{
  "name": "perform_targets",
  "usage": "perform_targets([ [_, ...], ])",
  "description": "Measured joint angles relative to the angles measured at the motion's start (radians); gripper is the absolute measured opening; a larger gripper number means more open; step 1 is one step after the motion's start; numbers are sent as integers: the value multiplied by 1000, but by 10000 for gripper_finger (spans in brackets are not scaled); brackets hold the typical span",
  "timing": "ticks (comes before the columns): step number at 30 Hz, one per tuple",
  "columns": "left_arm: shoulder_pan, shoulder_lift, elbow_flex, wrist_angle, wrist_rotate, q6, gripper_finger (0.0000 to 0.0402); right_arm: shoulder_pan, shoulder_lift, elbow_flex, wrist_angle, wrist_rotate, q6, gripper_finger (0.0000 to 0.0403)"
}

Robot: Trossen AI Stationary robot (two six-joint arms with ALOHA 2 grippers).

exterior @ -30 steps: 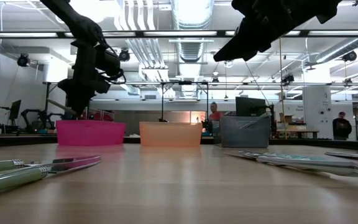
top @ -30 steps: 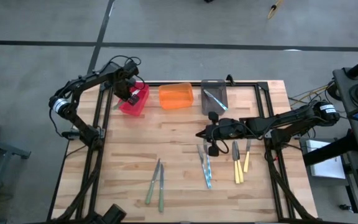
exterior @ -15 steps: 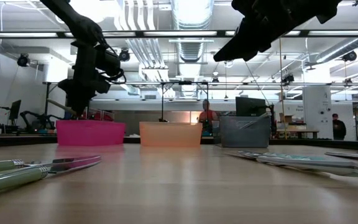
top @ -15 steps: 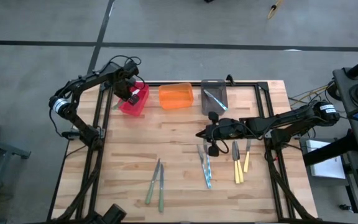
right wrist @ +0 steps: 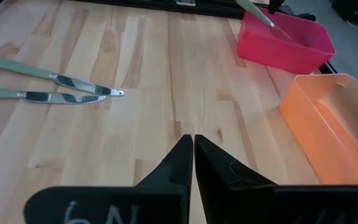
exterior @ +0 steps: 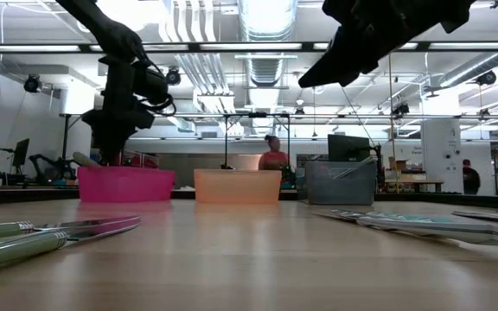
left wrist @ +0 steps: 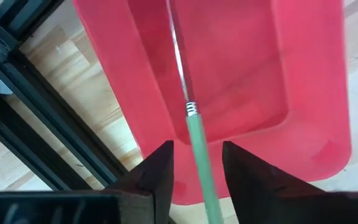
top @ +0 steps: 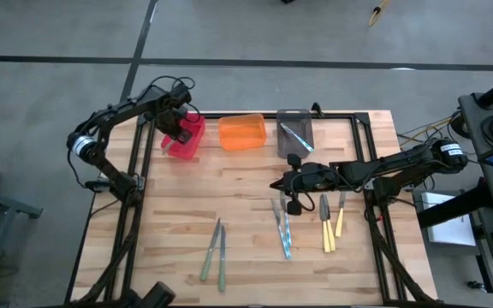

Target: Sort silverware by color (type)

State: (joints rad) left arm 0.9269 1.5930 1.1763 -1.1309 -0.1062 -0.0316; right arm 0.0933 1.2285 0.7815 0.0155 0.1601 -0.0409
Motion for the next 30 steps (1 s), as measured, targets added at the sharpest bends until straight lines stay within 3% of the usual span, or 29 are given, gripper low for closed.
perform_targets([
  [7,-112,-135,-5,111,0,-5,118,0,0,0,-3,0,65,9],
  [15,-453,-416,-126,405,-17,-96,115,6,13,0,17,27,305,9],
  [23,-870,-590,-328,790,-236,-103,115,61,135,2,54,23,573,9],
  [30,-1082,-619,-468,1035,-429,20,115,112,221,124,-212,12,780,9],
])
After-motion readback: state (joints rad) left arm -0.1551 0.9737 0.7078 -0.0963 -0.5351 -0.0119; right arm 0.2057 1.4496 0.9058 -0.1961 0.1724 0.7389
